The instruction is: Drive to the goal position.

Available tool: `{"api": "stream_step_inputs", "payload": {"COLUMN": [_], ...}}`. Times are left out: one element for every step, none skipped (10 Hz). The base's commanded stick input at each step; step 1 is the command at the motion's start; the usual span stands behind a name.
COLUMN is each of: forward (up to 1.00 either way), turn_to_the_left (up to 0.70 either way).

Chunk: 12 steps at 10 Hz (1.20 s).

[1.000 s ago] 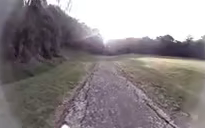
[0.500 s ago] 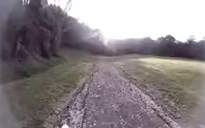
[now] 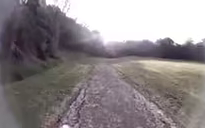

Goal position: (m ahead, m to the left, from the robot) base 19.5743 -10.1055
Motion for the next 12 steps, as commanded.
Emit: {"api": "stream_step_inputs", "payload": {"forward": [0.5,0.5,0.5,0.5,0.5,0.5,0.5,0.5,0.5,0.5,0.5,0.5], "turn_to_the_left": [0.0,0.0,0.0,-0.23,-0.5,-0.5,-0.39,-0.22,-0.05,0.0,0.07,0.02]}}
